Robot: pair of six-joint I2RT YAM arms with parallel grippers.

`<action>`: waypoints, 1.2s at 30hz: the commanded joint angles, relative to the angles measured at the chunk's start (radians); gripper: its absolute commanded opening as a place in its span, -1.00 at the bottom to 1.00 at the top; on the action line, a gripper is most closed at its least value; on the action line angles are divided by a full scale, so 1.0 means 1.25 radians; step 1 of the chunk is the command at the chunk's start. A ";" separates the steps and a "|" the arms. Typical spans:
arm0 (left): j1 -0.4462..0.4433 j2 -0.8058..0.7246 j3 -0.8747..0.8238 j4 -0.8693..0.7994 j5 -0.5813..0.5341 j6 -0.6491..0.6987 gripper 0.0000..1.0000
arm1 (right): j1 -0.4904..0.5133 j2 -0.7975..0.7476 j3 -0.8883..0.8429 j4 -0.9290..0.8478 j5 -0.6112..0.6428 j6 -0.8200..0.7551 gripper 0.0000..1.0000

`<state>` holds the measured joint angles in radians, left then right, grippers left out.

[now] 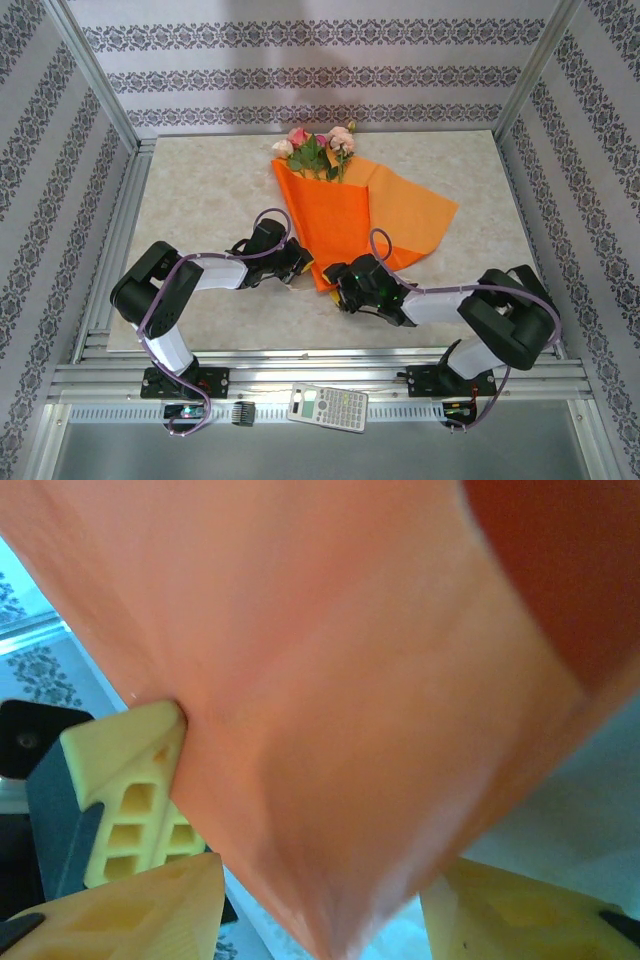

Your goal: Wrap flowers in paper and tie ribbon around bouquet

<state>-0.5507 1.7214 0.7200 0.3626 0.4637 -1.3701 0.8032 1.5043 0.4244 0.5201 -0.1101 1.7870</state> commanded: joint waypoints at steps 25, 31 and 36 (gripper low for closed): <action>0.007 0.001 0.003 0.022 0.015 -0.017 -1.00 | 0.054 0.096 -0.057 0.306 0.165 0.039 -0.23; 0.010 0.001 0.001 0.018 0.016 -0.011 -1.00 | 0.065 0.134 -0.060 0.360 0.183 0.051 -0.62; 0.025 0.002 0.006 0.002 0.019 0.007 -1.00 | 0.082 0.091 -0.059 0.297 0.209 0.071 -0.85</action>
<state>-0.5388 1.7214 0.7200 0.3649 0.4782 -1.3773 0.8867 1.6554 0.3592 0.8982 0.1036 1.8645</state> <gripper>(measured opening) 0.046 0.081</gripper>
